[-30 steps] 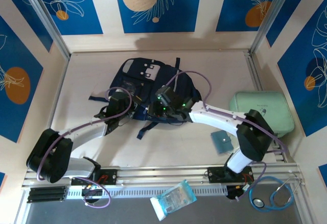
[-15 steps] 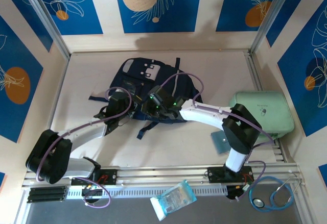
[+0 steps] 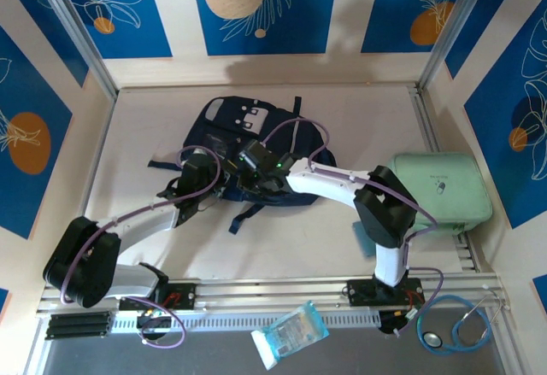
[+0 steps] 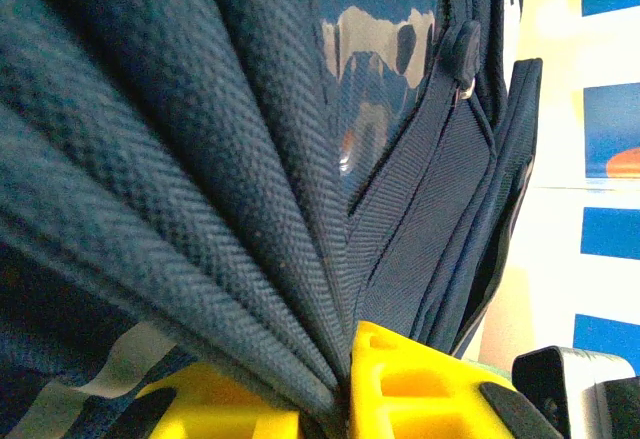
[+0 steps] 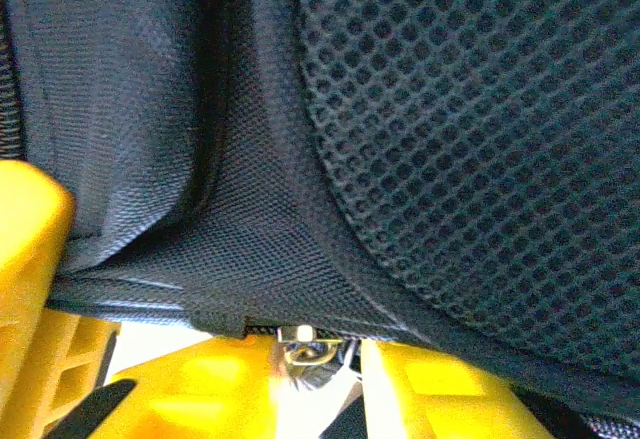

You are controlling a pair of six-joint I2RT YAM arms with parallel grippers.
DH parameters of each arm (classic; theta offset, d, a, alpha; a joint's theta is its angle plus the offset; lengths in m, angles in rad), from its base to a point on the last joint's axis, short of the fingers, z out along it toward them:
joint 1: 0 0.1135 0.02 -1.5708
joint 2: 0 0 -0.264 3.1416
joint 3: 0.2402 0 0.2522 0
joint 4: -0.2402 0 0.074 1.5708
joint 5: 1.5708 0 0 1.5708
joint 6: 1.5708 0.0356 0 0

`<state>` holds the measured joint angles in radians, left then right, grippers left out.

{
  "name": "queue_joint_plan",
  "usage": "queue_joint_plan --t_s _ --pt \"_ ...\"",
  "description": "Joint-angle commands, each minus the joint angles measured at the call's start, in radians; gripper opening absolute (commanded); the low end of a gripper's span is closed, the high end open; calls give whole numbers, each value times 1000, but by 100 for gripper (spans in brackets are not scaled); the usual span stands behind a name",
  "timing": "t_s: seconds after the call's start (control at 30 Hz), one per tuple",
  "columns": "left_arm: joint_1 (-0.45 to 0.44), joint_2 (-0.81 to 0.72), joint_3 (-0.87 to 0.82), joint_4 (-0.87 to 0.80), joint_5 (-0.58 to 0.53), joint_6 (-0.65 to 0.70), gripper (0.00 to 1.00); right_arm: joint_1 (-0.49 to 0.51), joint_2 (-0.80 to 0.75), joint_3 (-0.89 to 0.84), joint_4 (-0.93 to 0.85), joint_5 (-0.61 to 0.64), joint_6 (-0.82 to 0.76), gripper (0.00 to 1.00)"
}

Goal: Pack books, pencil case, and school supplies into a backpack

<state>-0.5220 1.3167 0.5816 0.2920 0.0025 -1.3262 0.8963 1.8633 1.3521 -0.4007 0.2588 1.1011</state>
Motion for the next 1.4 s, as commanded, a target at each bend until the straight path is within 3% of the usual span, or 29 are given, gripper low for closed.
queue_joint_plan --t_s 0.0,0.23,0.43,0.97,1.2,1.37 --pt "-16 -45 24 27 37 33 15 -16 5 -2 14 45 -37 25" --pt "-6 -60 17 6 25 45 15 -29 -102 -127 71 46 -76 24" --pt "2 -67 14 -4 22 51 15 -34 -143 -173 79 48 -119 16" --pt "19 -81 4 1 29 42 16 -5 -145 -204 -76 194 -194 18" --pt "23 -81 11 -5 28 49 16 -17 -153 -237 95 4 -234 32" --pt "24 -79 12 -5 34 45 17 -19 -142 -234 104 10 -219 33"
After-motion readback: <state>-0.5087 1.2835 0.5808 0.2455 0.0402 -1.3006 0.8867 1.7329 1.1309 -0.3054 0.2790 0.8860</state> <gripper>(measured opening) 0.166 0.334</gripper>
